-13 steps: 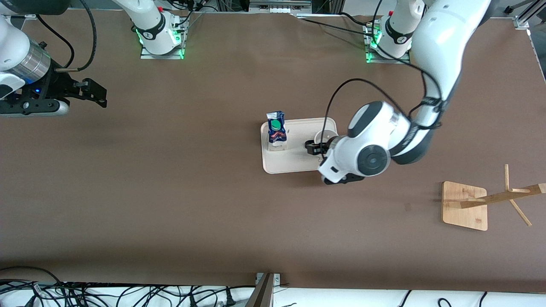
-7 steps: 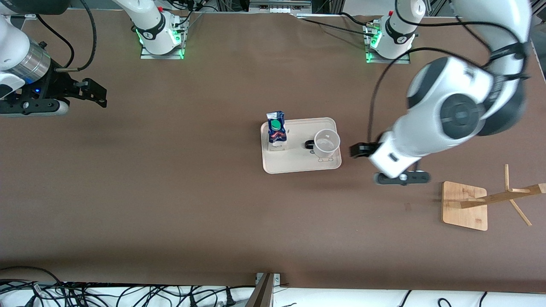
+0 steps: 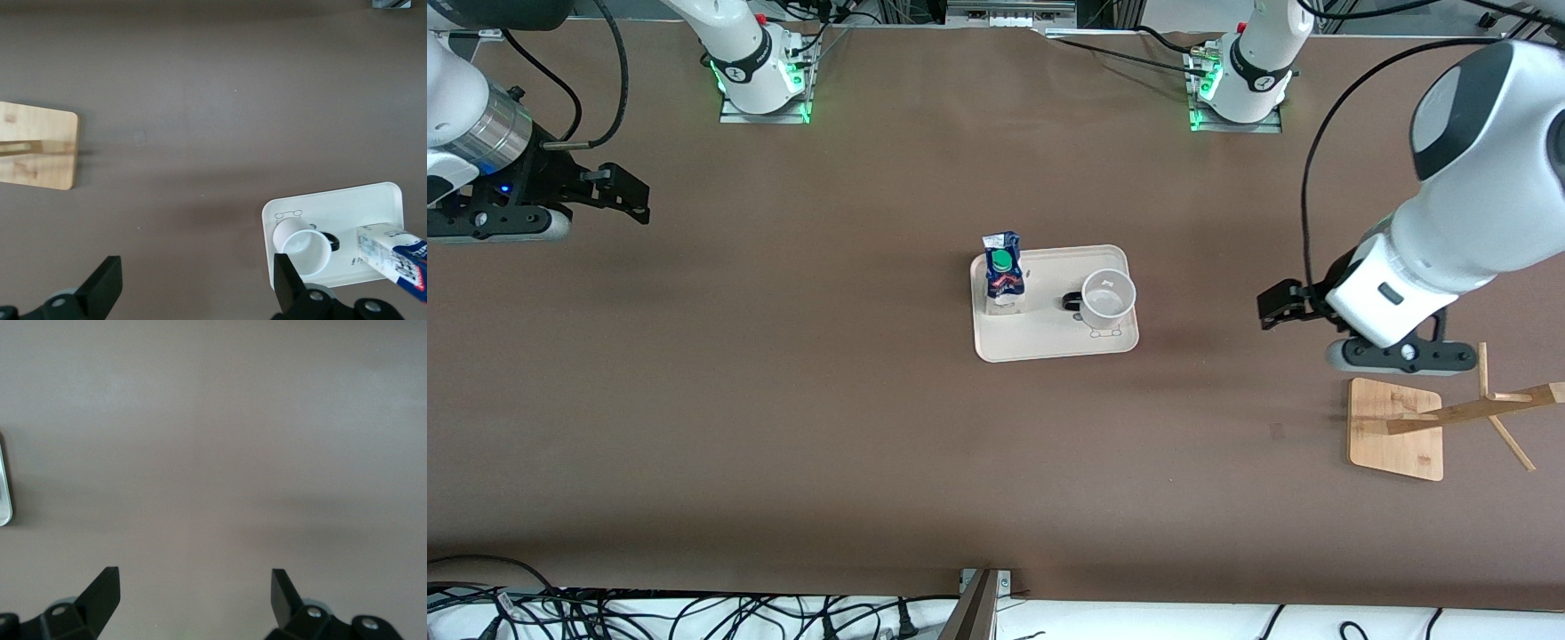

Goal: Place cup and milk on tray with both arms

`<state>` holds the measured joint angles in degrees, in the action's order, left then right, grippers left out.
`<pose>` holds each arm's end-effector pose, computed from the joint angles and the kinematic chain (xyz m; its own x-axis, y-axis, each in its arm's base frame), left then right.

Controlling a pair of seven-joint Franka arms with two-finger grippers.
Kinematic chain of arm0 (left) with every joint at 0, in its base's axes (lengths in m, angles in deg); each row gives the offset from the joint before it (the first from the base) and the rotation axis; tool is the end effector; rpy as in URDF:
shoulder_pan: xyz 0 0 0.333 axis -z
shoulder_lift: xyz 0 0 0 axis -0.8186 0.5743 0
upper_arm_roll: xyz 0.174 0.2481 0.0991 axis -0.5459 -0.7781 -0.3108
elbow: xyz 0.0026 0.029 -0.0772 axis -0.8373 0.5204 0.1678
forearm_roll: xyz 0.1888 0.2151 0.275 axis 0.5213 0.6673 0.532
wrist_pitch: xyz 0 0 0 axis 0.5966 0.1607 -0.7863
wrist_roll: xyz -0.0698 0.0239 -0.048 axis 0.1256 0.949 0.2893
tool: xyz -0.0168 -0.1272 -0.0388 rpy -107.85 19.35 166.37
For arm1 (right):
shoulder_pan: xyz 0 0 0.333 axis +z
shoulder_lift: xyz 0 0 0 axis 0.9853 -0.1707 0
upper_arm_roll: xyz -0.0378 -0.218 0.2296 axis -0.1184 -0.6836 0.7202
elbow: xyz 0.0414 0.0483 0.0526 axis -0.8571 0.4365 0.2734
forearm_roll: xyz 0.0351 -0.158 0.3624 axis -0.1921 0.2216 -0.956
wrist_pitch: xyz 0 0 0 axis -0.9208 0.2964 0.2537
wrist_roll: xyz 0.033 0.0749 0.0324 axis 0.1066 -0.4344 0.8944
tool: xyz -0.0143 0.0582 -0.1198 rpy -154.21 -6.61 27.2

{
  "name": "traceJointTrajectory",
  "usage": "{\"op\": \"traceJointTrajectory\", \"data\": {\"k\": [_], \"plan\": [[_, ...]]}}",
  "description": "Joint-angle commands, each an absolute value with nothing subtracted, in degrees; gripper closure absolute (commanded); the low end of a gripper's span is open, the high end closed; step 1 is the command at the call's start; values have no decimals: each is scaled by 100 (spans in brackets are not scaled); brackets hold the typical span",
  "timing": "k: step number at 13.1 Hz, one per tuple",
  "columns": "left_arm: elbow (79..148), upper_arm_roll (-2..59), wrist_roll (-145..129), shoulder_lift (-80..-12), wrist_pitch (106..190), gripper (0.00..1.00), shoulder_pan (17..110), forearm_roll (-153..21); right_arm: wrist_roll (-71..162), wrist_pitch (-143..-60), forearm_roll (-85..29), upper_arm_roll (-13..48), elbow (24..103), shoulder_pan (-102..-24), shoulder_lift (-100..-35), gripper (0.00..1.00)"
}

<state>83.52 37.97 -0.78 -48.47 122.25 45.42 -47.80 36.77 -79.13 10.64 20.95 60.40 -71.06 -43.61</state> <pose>0.6591 -0.1293 0.5431 0.9990 -0.0449 0.0021 -0.0449 -0.9985 0.0311 0.5534 0.0626 0.5612 0.9976 0.0556 -0.0417 0.0569 -0.9978 0.0328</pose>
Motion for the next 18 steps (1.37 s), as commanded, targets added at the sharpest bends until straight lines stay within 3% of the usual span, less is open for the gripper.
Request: {"op": "traceJointTrajectory", "data": {"k": [1,3,6,7,11,18], "plan": [[8941,3847,-529,-5290,12212,0,4055,-4763,3665,-7812,1101,2163,5947,-7165,-4376,0],[9196,3769,-915,-5509,12379,0,4009,-4851,3657,-7812,1101,2171,5947,-7165,-4376,0],[10134,1920,-996,-6325,12781,0,5130,-5491,3665,-7812,1101,2171,5947,-7165,-4376,0],[10347,1626,-987,-6537,12871,0,5274,-5563,3657,-7812,1101,2171,5947,-7165,-4376,0],[11621,1474,-986,-7540,13328,0,5275,-5590,3665,-7812,1101,2189,5947,-7165,-4376,0],[11729,859,-1004,-7593,13329,0,5785,-5748,3657,-7812,1101,2198,5947,-7156,-4376,0]]}}
